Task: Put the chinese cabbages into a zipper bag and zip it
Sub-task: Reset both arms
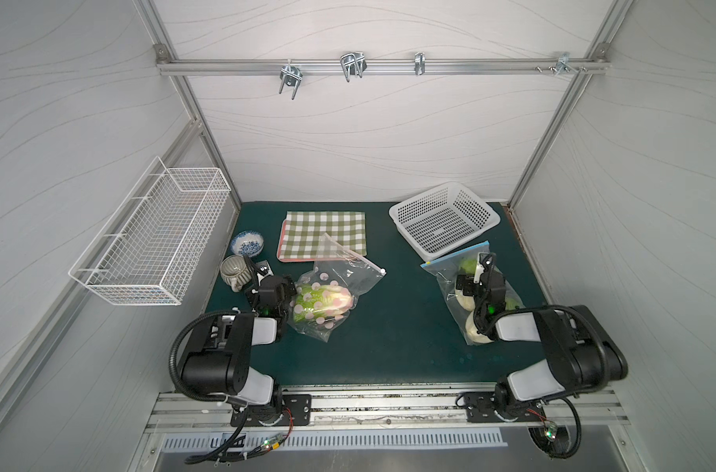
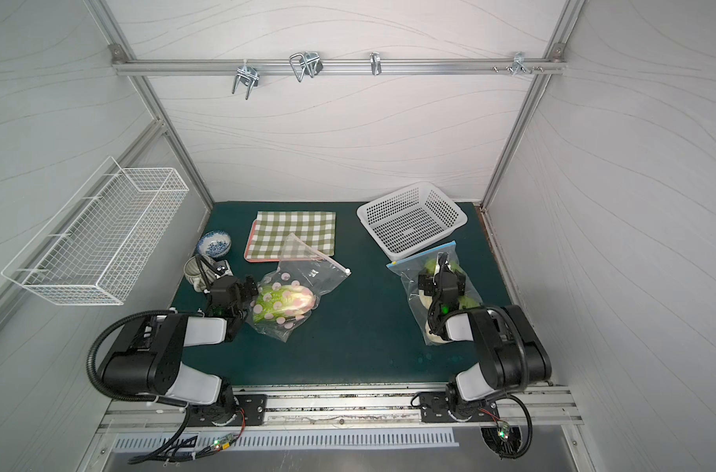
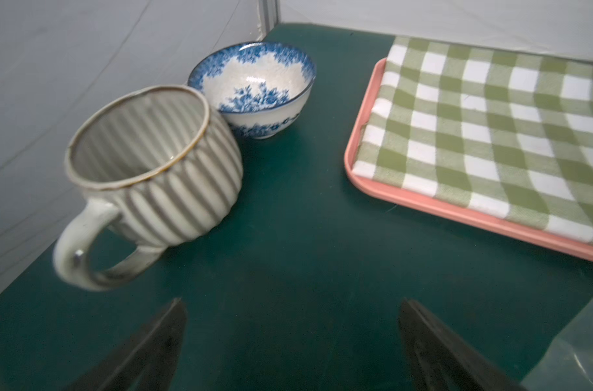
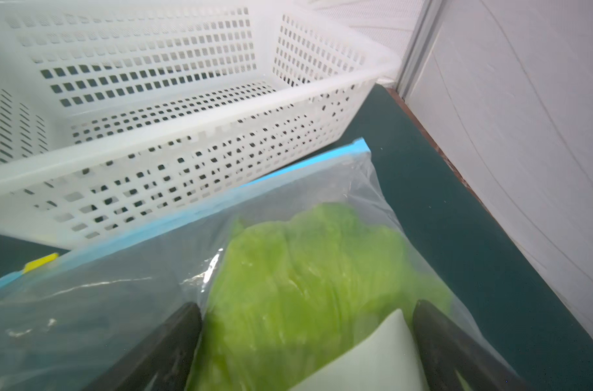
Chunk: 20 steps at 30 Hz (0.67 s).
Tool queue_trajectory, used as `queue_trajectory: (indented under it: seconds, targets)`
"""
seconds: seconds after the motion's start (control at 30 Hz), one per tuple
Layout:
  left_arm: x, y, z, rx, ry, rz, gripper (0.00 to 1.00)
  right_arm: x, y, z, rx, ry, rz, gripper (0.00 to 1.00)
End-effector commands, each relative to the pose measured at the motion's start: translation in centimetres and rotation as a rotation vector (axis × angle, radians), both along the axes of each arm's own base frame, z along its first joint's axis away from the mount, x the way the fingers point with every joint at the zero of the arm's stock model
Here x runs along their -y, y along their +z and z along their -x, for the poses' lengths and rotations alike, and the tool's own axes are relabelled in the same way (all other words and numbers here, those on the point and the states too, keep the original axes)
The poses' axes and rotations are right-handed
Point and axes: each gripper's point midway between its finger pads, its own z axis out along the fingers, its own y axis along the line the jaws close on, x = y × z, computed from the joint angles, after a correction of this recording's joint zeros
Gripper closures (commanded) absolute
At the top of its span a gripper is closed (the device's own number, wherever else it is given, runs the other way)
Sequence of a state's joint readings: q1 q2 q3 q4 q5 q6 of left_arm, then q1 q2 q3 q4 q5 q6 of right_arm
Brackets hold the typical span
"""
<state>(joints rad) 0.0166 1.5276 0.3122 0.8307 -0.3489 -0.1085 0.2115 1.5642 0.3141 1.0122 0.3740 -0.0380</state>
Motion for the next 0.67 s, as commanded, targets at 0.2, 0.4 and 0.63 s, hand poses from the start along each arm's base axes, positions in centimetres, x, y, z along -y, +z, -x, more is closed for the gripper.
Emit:
queue_trajectory:
  seconds: [0.2, 0.4, 0.63]
  targets:
    - [1.3, 3.2, -3.4, 0.089, -0.072, -0.001, 0.00, -0.2, 0.4, -1.0, 0.013, 0.023, -0.007, 0.01]
    - [1.5, 3.1, -3.4, 0.074, -0.076, 0.002, 0.00, 0.4, -0.1, -1.4, -0.028, 0.007, -0.032, 0.01]
    - [4.4, 2.8, -4.1, 0.049, -0.264, 0.008, 0.00, 1.3, -0.3, -1.9, -0.064, -0.011, -0.091, 0.01]
